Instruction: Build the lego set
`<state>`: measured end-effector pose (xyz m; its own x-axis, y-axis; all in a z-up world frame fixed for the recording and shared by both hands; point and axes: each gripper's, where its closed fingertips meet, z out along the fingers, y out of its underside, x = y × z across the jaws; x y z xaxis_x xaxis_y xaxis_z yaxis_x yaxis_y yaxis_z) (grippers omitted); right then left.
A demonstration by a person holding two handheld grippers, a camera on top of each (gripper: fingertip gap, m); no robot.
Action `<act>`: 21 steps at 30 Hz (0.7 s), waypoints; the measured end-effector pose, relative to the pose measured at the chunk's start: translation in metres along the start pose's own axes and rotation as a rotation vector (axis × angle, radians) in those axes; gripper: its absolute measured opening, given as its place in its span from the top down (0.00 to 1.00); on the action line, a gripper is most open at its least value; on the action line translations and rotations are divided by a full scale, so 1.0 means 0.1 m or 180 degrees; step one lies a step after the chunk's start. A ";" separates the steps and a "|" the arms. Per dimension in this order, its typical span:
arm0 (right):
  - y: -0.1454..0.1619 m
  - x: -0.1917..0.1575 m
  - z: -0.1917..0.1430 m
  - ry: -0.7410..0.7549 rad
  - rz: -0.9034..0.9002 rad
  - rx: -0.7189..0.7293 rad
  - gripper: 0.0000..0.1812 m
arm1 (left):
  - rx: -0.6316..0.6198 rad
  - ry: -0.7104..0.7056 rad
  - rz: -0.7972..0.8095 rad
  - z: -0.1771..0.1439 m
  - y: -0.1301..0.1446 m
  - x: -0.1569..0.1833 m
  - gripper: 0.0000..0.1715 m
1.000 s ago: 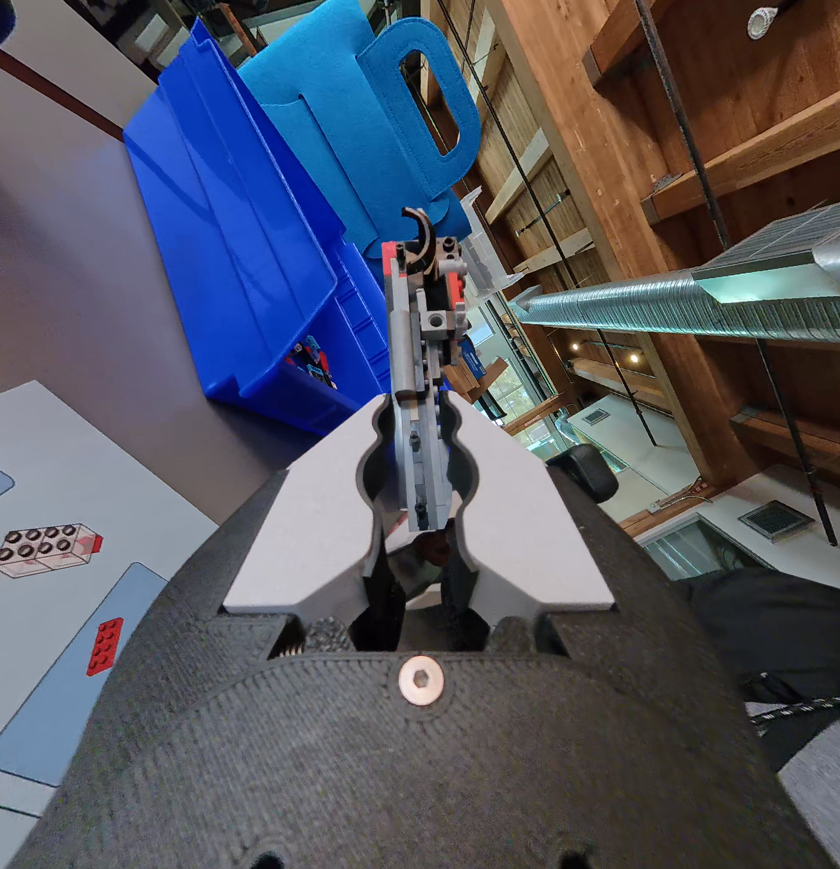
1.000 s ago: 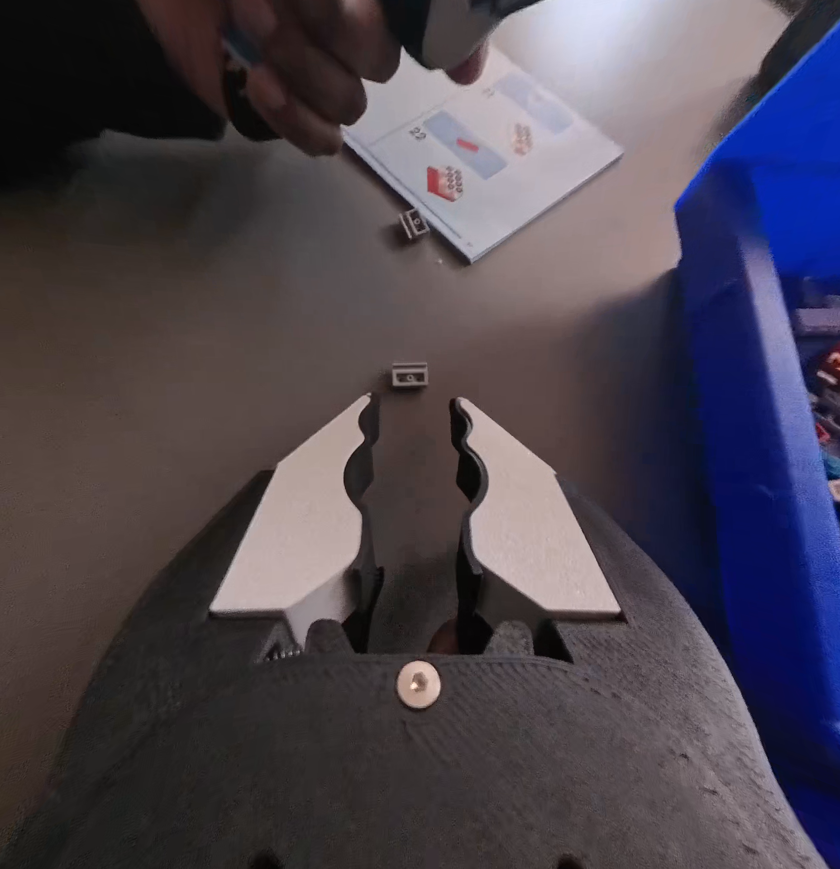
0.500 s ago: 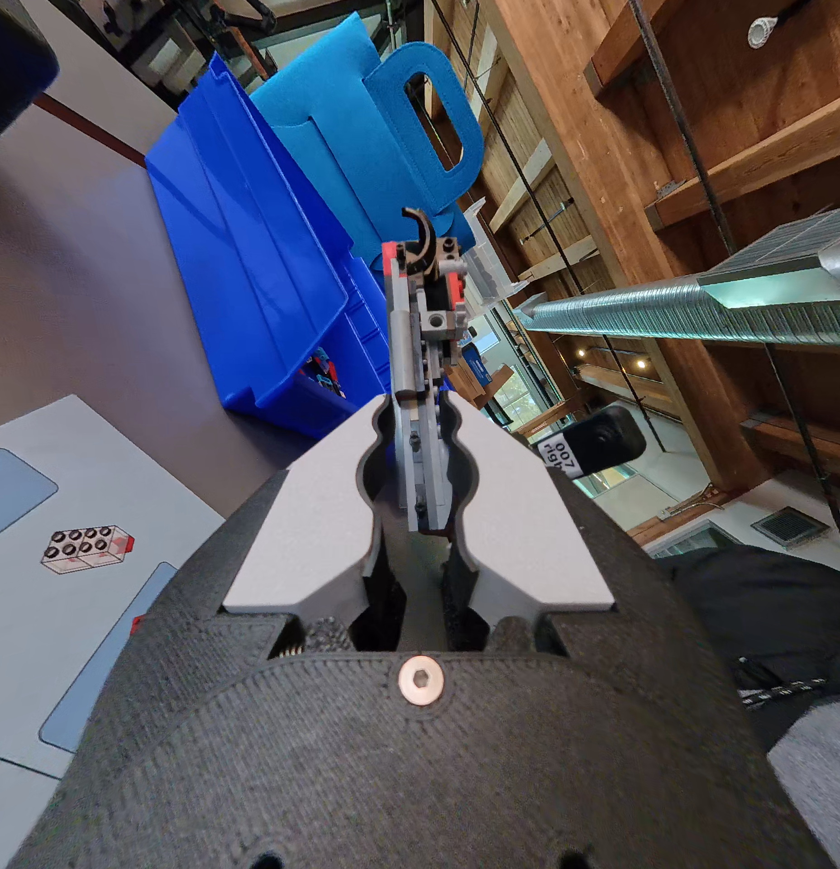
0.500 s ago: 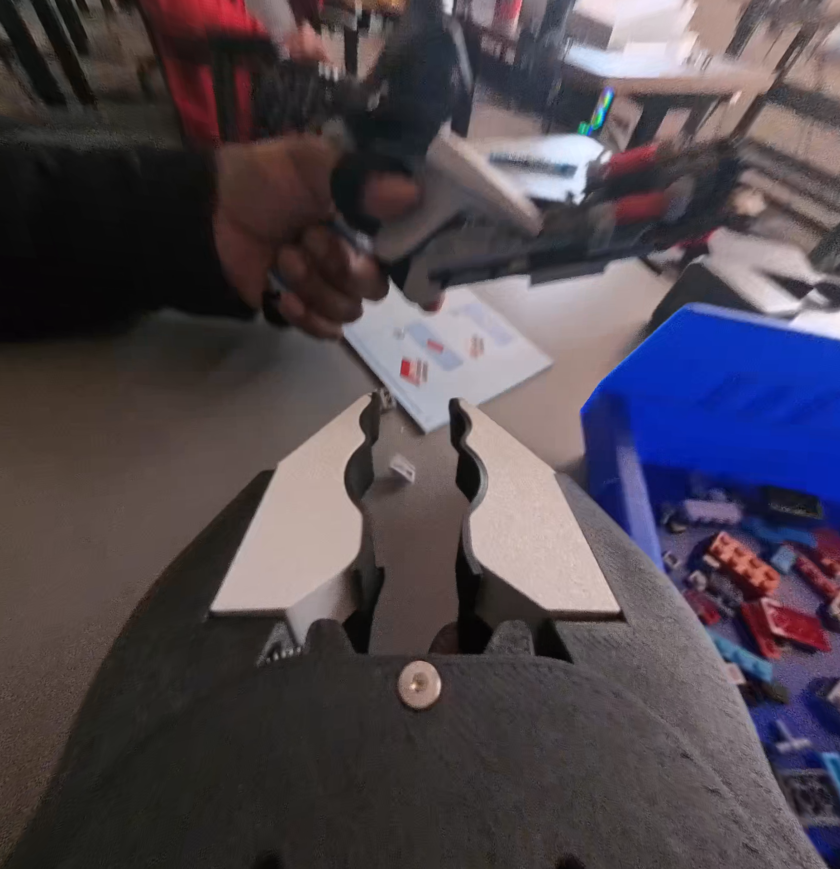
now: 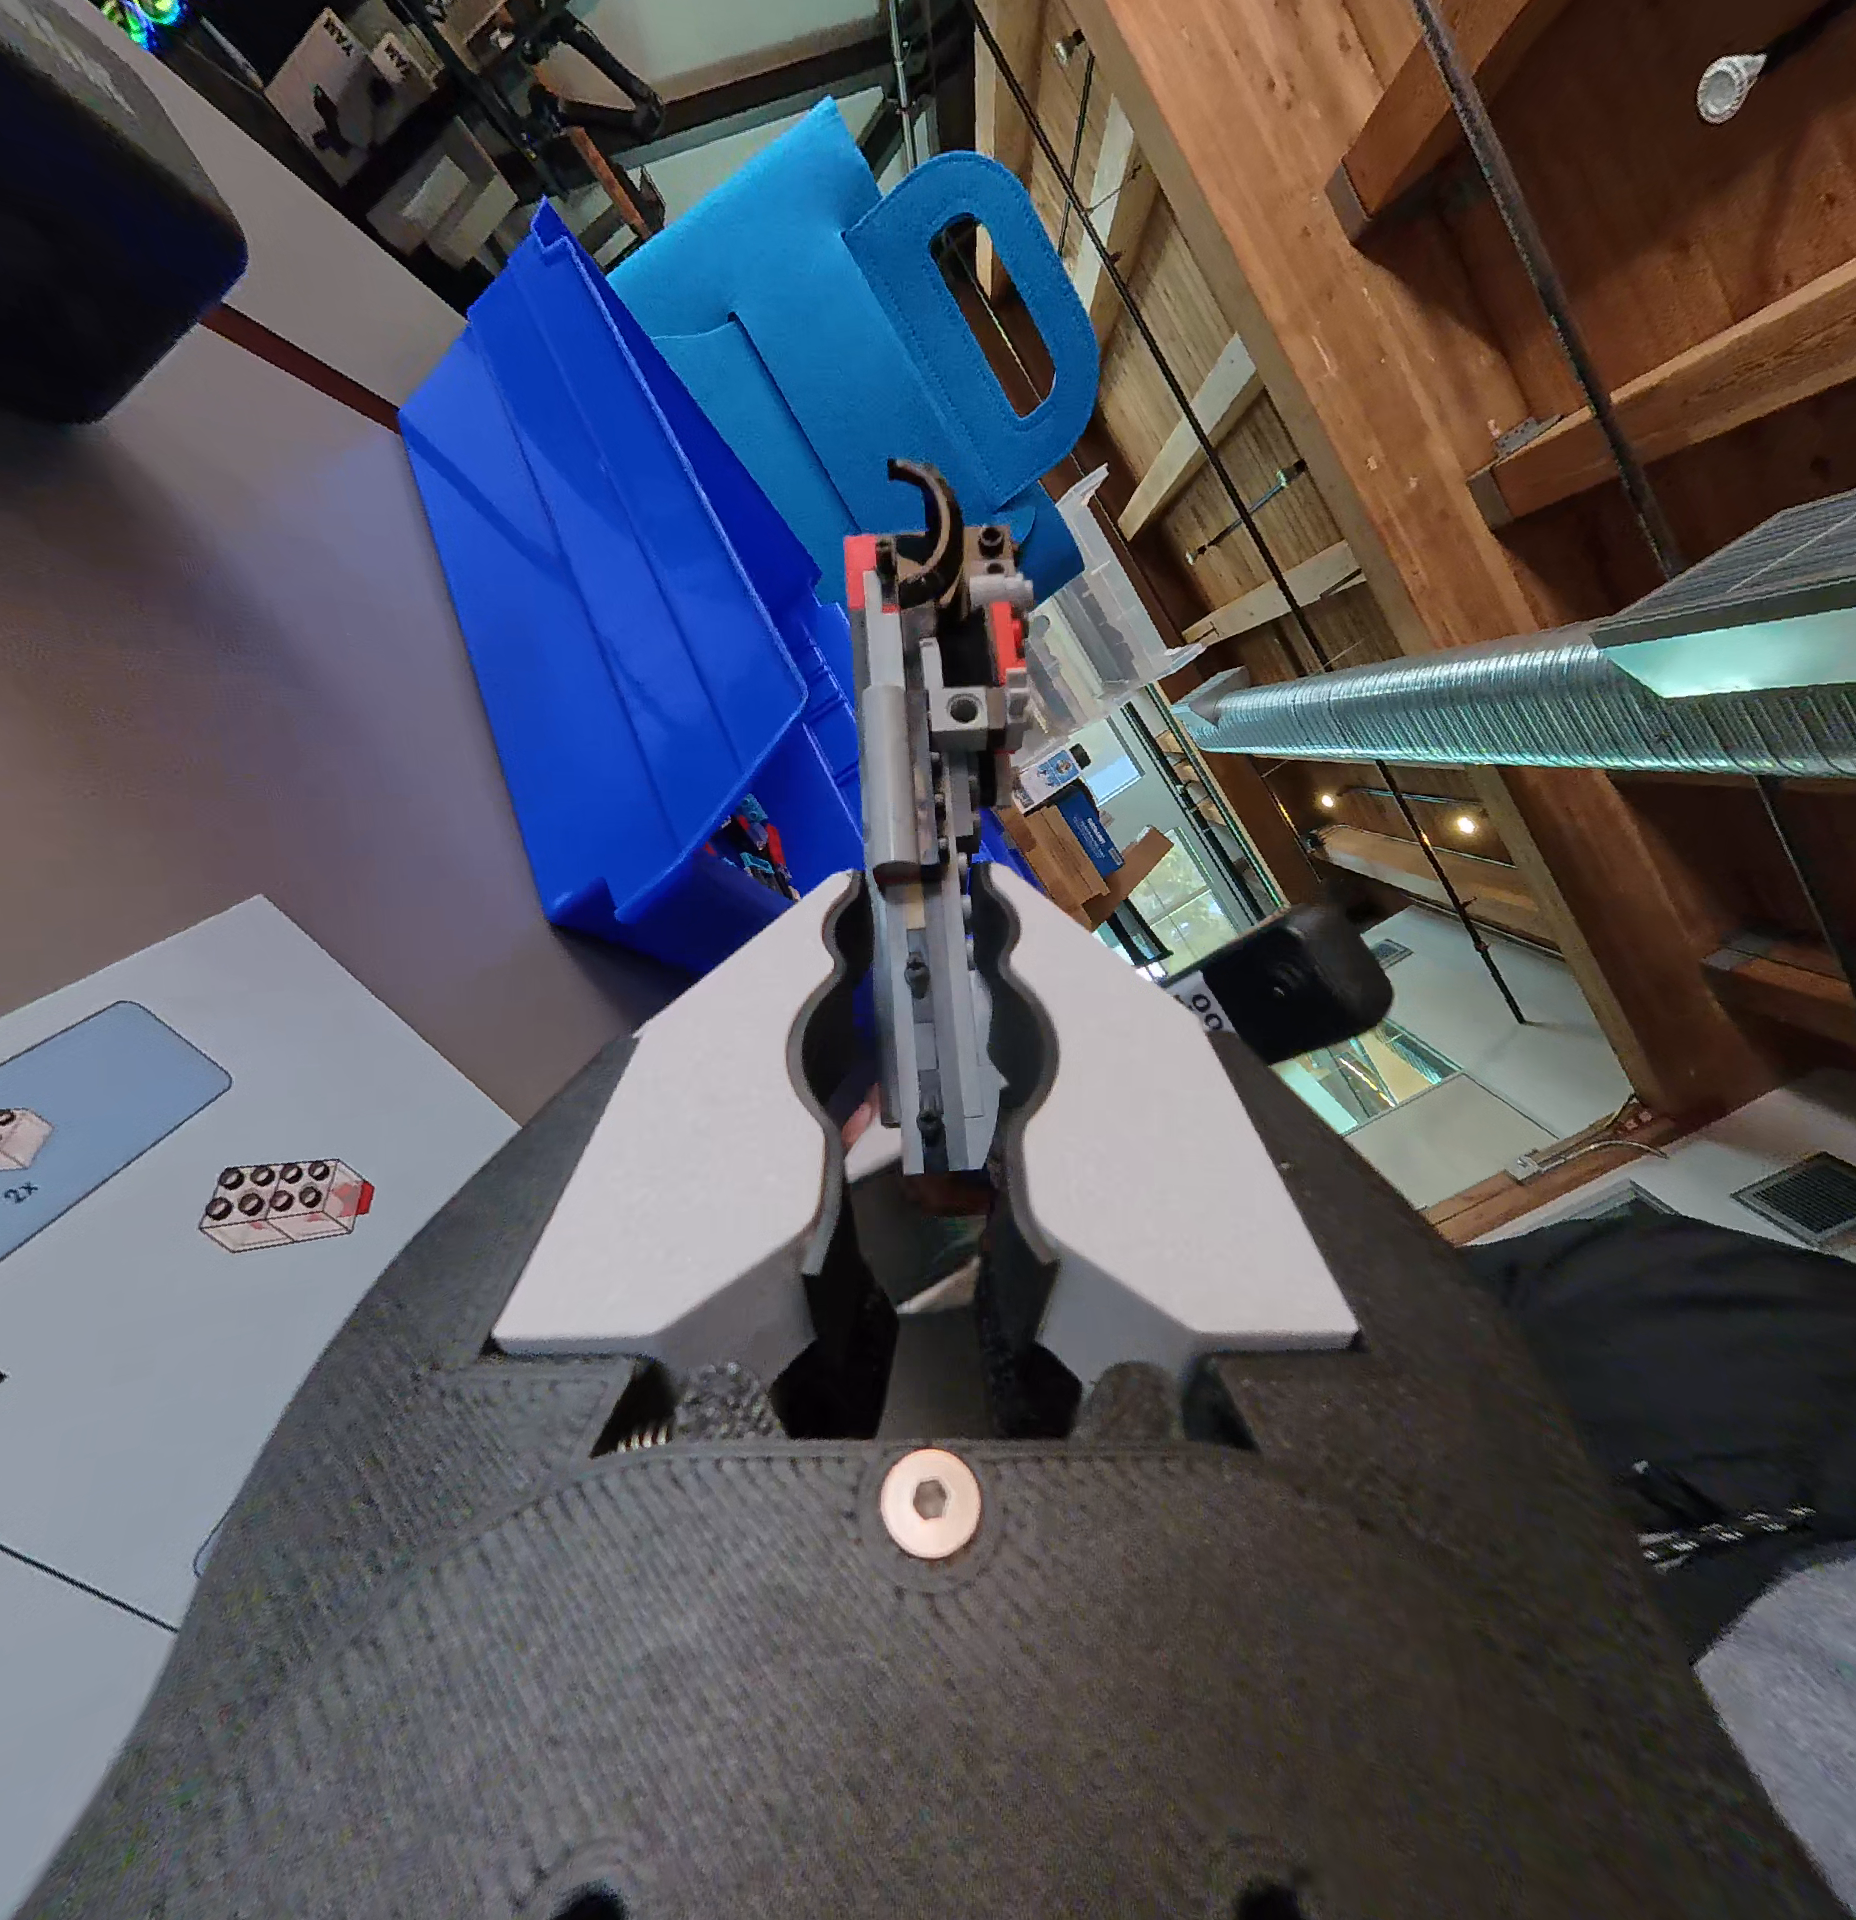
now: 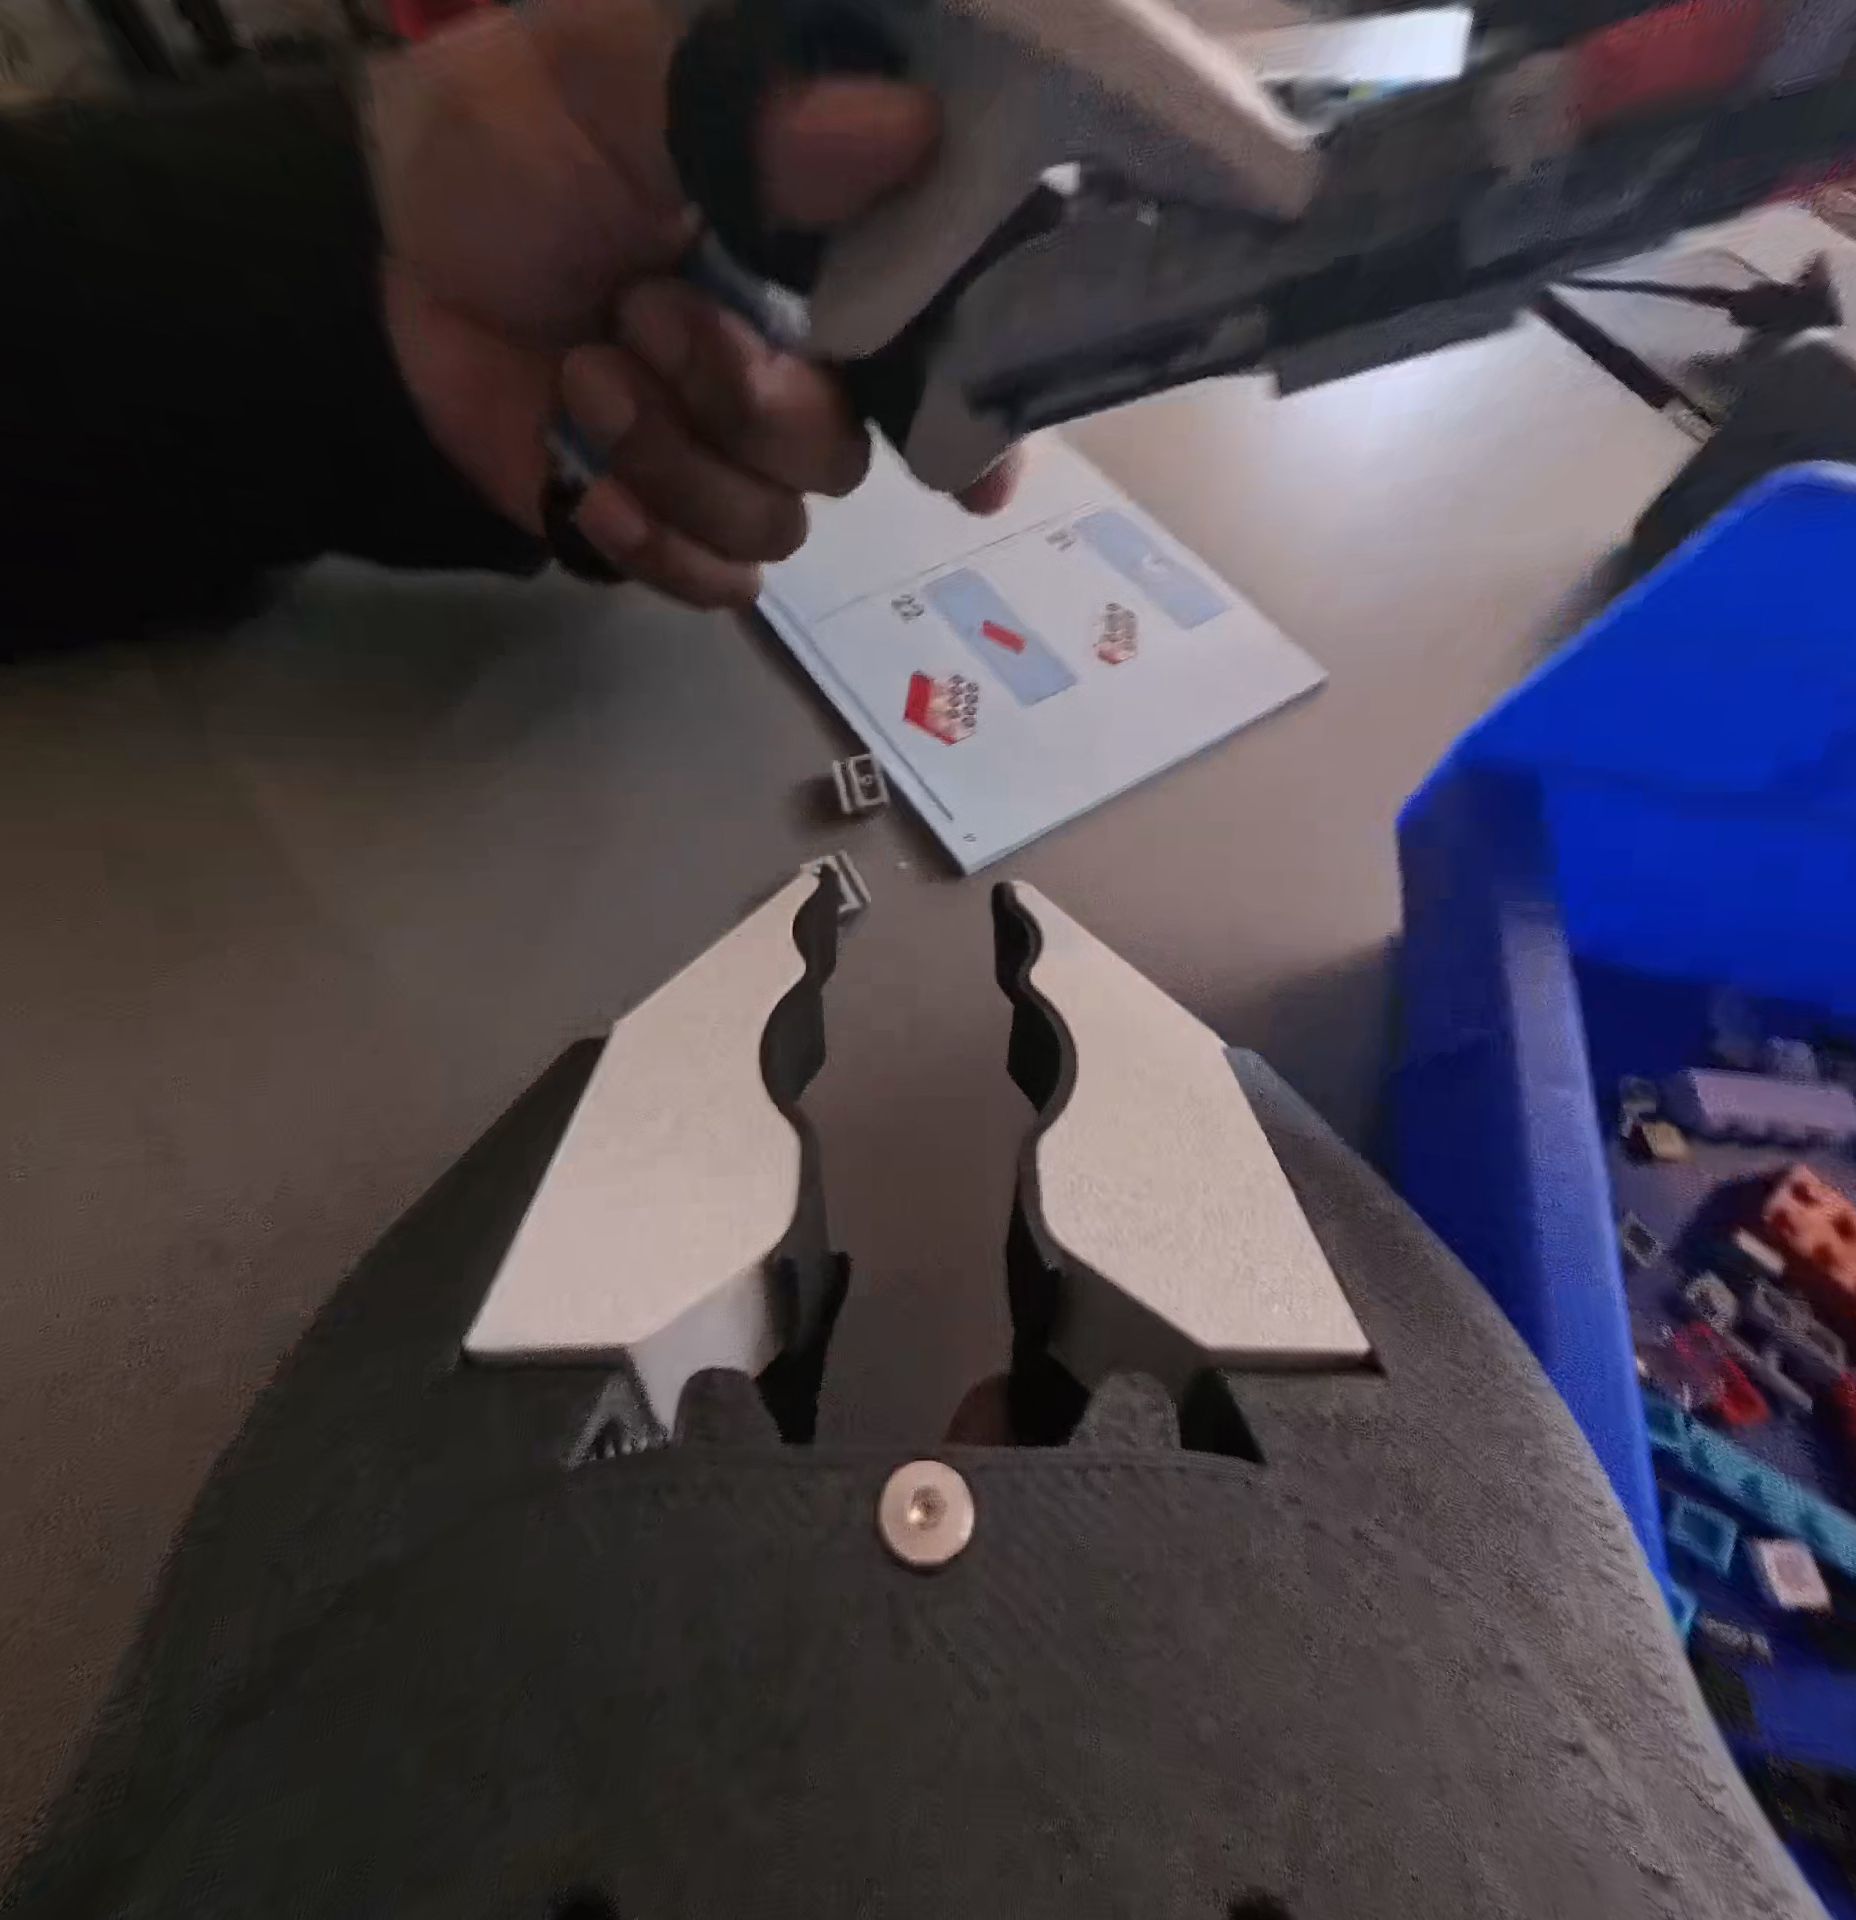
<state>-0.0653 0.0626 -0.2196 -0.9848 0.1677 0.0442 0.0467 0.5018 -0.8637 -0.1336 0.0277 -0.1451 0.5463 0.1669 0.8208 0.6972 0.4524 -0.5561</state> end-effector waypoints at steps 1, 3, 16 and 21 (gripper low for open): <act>0.01 -0.04 0.05 -0.0072 -0.0102 -0.0073 0.83 | -0.0005 -0.0004 0.0002 0.00 0.01 -0.01 0.89; 0.04 -0.12 0.13 -0.0272 -0.0236 -0.0201 0.83 | -0.0007 -0.0010 0.0001 0.01 0.01 -0.01 0.89; -0.01 -0.13 0.23 -0.0263 -0.0762 -0.0162 0.93 | -0.0013 0.0023 0.0055 0.02 0.03 0.02 0.89; -0.40 0.10 -0.15 0.0248 -0.0488 0.0871 0.93 | 0.0020 0.0002 0.0067 0.02 0.02 -0.01 0.89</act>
<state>-0.0747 0.0571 -0.1766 -0.9607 0.1775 0.2134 -0.1583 0.2813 -0.9465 -0.1337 0.0298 -0.1468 0.5612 0.1758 0.8088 0.6826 0.4542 -0.5724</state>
